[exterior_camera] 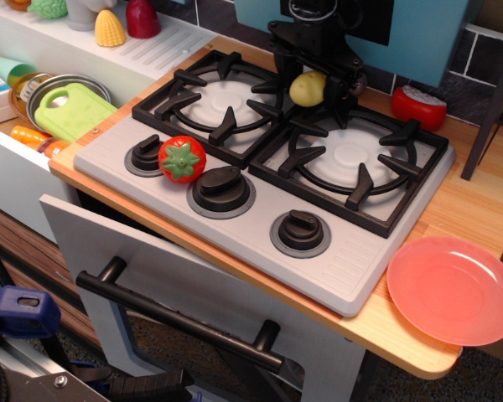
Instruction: Put potato on plate
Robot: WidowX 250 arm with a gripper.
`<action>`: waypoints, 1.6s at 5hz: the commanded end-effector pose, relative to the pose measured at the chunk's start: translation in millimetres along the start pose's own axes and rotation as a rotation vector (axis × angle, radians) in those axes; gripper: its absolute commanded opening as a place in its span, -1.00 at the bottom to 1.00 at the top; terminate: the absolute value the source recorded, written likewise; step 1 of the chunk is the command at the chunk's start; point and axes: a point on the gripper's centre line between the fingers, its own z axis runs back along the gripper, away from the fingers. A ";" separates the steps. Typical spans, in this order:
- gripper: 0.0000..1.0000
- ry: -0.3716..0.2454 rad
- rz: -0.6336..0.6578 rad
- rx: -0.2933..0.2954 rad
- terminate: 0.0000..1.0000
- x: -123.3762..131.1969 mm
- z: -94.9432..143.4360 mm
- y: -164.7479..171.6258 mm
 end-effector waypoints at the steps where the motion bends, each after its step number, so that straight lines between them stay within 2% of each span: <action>1: -1.00 -0.011 0.008 0.049 -1.00 8.4 22.7 -0.9; 2: -1.00 -0.025 0.008 0.083 -1.00 21.1 55.1 -18.2; 3: -1.00 0.015 0.049 0.131 -1.00 21.2 86.8 -42.0; 4: -1.00 0.116 0.142 0.070 -1.00 -8.1 88.7 -65.1; 5: -1.00 0.142 0.142 0.072 -1.00 -36.8 83.6 -94.1; 6: -1.00 0.136 0.153 0.067 -1.00 -67.8 77.2 -117.3; 7: -1.00 0.113 0.148 0.063 -1.00 -82.5 74.5 -133.9; 8: -1.00 0.114 0.170 0.054 -1.00 -97.3 77.4 -154.7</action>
